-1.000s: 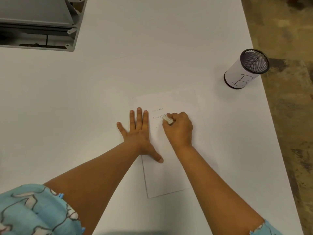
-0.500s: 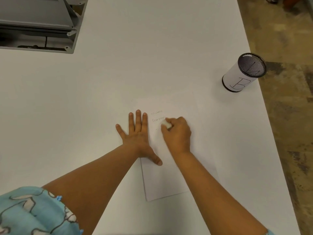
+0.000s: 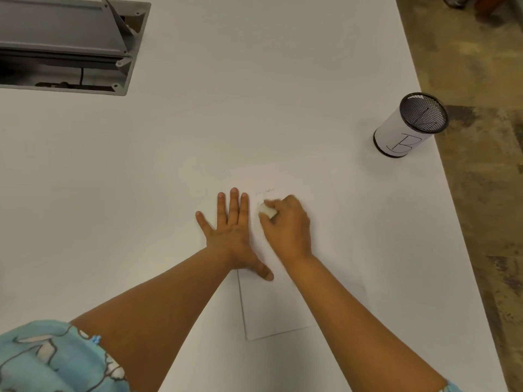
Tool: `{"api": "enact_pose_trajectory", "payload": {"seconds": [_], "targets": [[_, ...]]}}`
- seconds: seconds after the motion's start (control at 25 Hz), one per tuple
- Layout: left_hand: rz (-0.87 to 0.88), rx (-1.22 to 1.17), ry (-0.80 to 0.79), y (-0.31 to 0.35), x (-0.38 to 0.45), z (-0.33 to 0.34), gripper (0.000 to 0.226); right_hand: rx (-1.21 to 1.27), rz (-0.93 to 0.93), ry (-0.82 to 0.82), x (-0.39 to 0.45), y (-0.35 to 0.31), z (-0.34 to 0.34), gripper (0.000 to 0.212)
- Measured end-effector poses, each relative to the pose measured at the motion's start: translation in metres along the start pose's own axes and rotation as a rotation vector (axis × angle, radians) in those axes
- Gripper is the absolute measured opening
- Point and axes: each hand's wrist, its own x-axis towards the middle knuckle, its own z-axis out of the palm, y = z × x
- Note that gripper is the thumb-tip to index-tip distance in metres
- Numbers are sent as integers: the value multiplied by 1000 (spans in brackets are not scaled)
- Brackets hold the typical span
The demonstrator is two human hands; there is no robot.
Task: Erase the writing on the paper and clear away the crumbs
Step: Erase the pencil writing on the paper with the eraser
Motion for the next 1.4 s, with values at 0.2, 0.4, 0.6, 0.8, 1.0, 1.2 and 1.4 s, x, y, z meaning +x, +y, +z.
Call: {"api": "enact_pose_trajectory", "payload": {"seconds": [0.2,0.4,0.6,0.8,1.0,1.2,1.4], "targets": [[-4,10,4,-1,2,2,157,-46,-48,-43,-4,1,4,27],[-7,18,22,-2,3,3,157,-30,-11,40,19,1,4,26],[-6,36,38,-3,5,5,159,73,-71,134,-16,20,10,26],[15,59,99,-4,19,-10,159,92,-104,122,-17,23,13,25],[18,136,180,-12,29,-14,158,127,-94,139,-18,22,15,29],[-23,183,188,-9,31,-11,151,96,-107,117,-4,7,24,26],[-36,184,115,-8,31,-16,162,99,96,321,27,26,-5,23]]}}
